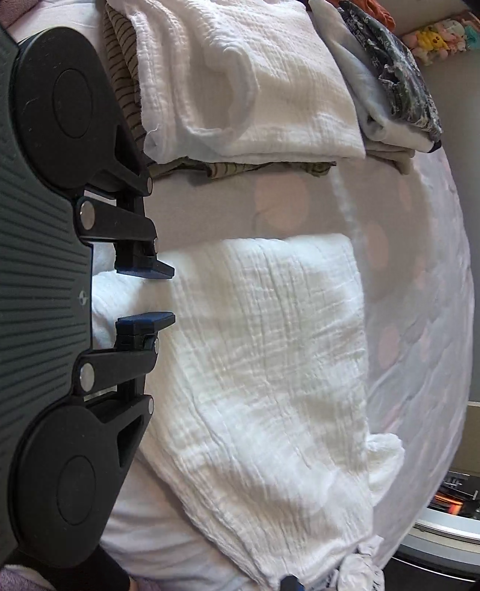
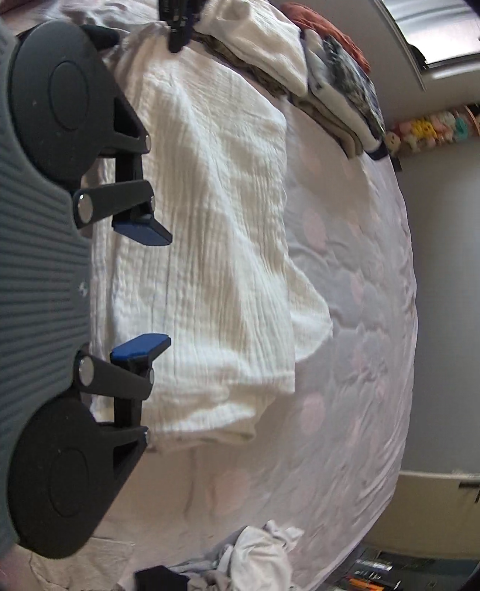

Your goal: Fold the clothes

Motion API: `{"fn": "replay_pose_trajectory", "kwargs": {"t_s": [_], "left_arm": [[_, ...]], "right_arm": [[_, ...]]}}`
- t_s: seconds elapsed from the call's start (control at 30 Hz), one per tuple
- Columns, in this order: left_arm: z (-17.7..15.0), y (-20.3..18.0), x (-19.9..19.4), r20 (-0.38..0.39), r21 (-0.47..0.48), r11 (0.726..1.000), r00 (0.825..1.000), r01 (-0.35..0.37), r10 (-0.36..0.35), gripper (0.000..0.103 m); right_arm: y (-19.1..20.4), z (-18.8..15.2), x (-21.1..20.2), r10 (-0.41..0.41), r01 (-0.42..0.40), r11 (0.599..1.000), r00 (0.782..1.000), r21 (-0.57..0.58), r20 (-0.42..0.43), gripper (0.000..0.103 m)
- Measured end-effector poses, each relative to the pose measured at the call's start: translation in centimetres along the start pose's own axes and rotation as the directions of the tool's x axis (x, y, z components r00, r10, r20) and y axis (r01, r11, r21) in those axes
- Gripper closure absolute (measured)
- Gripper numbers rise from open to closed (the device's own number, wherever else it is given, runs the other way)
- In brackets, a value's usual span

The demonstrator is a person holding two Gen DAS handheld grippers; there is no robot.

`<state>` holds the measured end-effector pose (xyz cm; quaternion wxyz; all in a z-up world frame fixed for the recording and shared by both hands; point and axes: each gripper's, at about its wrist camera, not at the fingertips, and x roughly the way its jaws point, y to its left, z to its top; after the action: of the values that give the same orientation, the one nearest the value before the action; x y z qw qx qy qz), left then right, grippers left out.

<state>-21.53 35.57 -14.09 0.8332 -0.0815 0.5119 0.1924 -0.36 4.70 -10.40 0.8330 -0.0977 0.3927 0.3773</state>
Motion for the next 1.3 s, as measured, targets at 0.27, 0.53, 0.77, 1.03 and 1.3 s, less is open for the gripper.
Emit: {"fn": "replay_pose_trajectory", "kwargs": {"t_s": [0.27, 0.53, 0.77, 1.03, 1.3], "left_arm": [[0.6, -0.2, -0.7, 0.017, -0.049, 0.999, 1.000, -0.022, 0.022, 0.086], [2.1, -0.3, -2.6, 0.074, -0.144, 0.989, 0.997, -0.023, 0.034, 0.086], [1.4, -0.9, -2.2, 0.057, -0.166, 0.986, 0.998, -0.029, 0.039, 0.086], [0.7, -1.7, -1.4, 0.043, -0.154, 0.987, 0.997, -0.054, 0.061, 0.086], [0.2, -2.0, -2.0, 0.078, -0.179, 0.983, 0.995, -0.050, 0.065, 0.086]], "right_arm": [[-6.7, 2.2, 0.8, 0.039, -0.045, 0.980, 0.999, 0.194, 0.035, 0.039], [-9.1, 2.8, 5.7, 0.128, -0.103, 0.937, 0.990, 0.334, -0.053, 0.079], [-9.7, 1.6, 2.1, 0.156, -0.170, 0.905, 0.986, 0.390, 0.066, 0.094], [-10.5, 1.1, 2.4, 0.106, -0.110, 0.895, 0.994, 0.433, 0.034, 0.078], [-10.5, 1.1, 1.3, 0.024, -0.058, 0.901, 0.996, 0.429, 0.084, 0.054]]}}
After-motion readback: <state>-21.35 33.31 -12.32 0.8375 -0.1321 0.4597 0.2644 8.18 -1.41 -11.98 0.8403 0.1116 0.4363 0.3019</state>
